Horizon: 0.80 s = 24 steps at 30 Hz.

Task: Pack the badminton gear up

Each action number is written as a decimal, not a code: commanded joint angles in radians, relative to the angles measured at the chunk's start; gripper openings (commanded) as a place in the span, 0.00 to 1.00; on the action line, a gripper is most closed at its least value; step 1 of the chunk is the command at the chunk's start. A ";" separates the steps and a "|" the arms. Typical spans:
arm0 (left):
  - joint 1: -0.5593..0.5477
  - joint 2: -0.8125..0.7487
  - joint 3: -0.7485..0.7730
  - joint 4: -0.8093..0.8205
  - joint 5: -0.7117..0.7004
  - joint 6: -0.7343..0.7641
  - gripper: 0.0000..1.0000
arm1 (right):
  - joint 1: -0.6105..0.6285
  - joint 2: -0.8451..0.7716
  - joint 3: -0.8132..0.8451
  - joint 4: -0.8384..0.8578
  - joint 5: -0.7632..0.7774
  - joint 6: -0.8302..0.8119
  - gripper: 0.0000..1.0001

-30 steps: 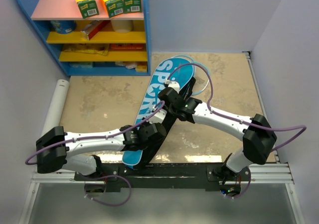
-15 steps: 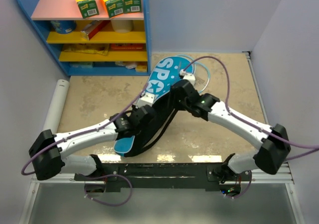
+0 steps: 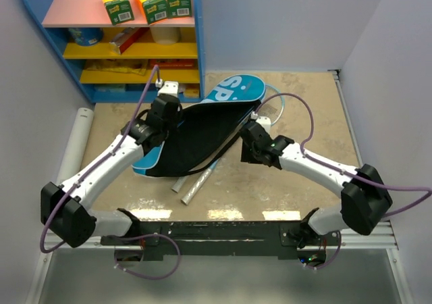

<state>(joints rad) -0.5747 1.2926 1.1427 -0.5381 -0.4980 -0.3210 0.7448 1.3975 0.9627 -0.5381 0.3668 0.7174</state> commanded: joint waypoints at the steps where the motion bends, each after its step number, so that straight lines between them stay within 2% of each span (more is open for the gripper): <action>1: 0.094 0.023 0.077 0.061 0.114 0.028 0.00 | -0.001 0.040 0.002 0.072 -0.023 0.010 0.44; 7: 0.211 0.047 0.137 0.063 0.209 0.004 0.00 | -0.001 0.141 0.034 0.130 0.017 0.040 0.43; 10: 0.240 0.051 0.173 0.053 0.220 -0.007 0.00 | -0.005 0.216 0.059 0.156 0.038 0.060 0.29; 12: 0.254 0.051 0.196 0.049 0.233 -0.016 0.00 | -0.021 0.274 0.079 0.171 0.037 0.074 0.14; 17: 0.279 0.060 0.250 0.033 0.285 -0.032 0.00 | -0.039 0.333 0.096 0.231 0.029 0.082 0.00; 24: 0.360 0.115 0.371 0.015 0.368 -0.065 0.00 | -0.039 0.304 0.119 0.296 -0.018 0.042 0.00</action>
<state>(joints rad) -0.2588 1.3933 1.4113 -0.5747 -0.1764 -0.3363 0.7074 1.7466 1.0367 -0.3183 0.3729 0.7769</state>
